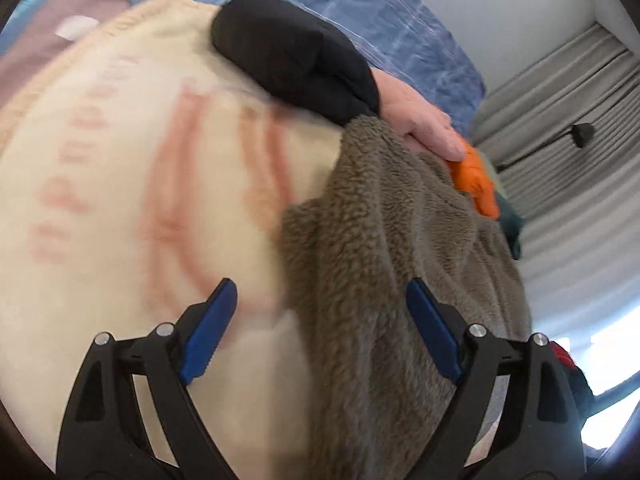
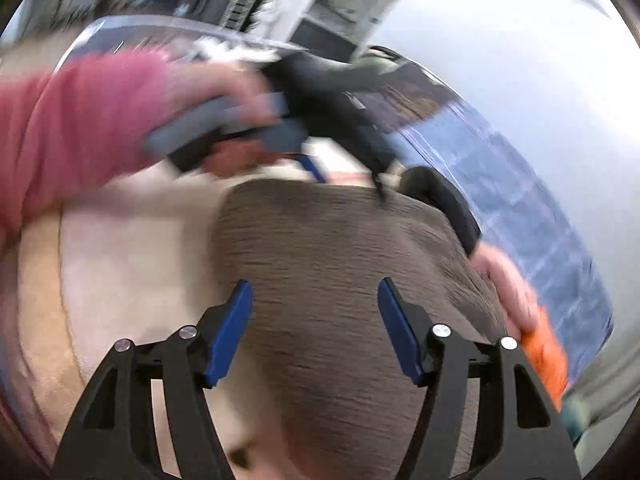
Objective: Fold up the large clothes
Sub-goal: 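Grasp the jacket hem end with both grippers and lift it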
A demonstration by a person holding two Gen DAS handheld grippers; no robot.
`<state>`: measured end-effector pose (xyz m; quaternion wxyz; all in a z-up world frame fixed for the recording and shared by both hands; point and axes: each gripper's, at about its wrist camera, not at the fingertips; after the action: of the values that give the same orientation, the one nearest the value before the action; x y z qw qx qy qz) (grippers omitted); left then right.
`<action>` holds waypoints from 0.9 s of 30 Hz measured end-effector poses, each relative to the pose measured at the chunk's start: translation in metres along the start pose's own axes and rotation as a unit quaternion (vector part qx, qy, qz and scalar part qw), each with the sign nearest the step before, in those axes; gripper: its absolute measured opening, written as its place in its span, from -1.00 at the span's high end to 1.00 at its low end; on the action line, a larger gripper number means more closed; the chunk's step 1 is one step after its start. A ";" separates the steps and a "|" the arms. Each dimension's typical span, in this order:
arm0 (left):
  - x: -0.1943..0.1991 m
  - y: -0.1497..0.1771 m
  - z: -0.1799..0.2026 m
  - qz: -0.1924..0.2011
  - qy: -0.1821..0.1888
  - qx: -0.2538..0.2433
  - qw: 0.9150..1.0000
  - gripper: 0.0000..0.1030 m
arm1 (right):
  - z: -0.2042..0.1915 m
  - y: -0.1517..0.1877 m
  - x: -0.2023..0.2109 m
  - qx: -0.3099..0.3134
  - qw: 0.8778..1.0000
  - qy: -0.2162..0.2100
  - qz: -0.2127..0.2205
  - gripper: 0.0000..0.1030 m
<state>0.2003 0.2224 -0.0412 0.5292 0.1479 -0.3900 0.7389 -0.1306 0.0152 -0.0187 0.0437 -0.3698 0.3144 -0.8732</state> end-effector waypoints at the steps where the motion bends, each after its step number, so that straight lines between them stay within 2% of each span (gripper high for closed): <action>1: -0.008 -0.003 0.001 -0.010 0.012 -0.005 1.000 -0.70 | -0.008 0.000 -0.005 0.007 1.000 -0.001 -0.006 -0.27; 4: -0.031 -0.010 0.002 -0.040 0.017 -0.019 0.999 -0.73 | -0.023 0.001 -0.016 0.041 0.998 0.048 -0.014 -0.27; 6: -0.037 -0.010 0.001 -0.045 0.028 -0.026 0.998 -0.75 | -0.030 0.000 -0.026 0.067 0.994 0.079 -0.019 -0.29; 10: -0.040 -0.016 -0.004 -0.048 0.051 -0.034 0.997 -0.80 | -0.042 -0.008 -0.040 0.083 0.991 0.098 -0.040 -0.30; 16: -0.050 -0.023 -0.004 -0.043 0.071 -0.040 0.996 -0.94 | -0.044 -0.027 -0.053 0.058 0.992 0.099 -0.045 -0.35; 18: -0.055 -0.027 -0.003 -0.042 0.071 -0.043 0.996 -0.94 | -0.042 -0.031 -0.057 0.047 0.994 0.094 -0.037 -0.20; 19: -0.057 -0.030 -0.002 -0.041 0.072 -0.043 0.996 -0.93 | -0.040 -0.031 -0.054 0.036 0.995 0.091 -0.032 -0.01; 20: -0.058 -0.031 -0.001 -0.036 0.073 -0.044 0.996 -0.86 | -0.037 -0.032 -0.051 0.023 0.996 0.086 -0.026 0.13; 22: -0.055 -0.031 -0.002 -0.028 0.093 -0.042 0.994 0.05 | -0.026 -0.036 -0.045 -0.006 0.997 0.072 -0.016 0.22; 23: -0.054 -0.030 -0.004 -0.020 0.113 -0.025 0.993 0.15 | -0.016 -0.038 -0.039 -0.033 0.998 0.060 -0.008 0.26; 24: -0.053 -0.030 -0.002 -0.010 0.113 -0.024 0.993 0.27 | -0.009 -0.039 -0.035 -0.051 0.997 0.053 -0.004 0.27; 27: -0.046 -0.031 0.012 0.013 0.107 -0.032 0.994 0.36 | 0.016 -0.046 -0.020 -0.106 0.994 0.036 0.014 0.29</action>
<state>0.2443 0.1874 -0.0494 0.5629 0.0461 -0.3565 0.7443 -0.0979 0.0502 0.0043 0.0052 -0.3363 0.4115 -0.8471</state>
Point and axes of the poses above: each gripper's, at about its wrist camera, not at the fingertips, and x roughly against the way its jaws point, z to its right, y to its underside, and after that the axes turned 2 degrees about y, right-handed
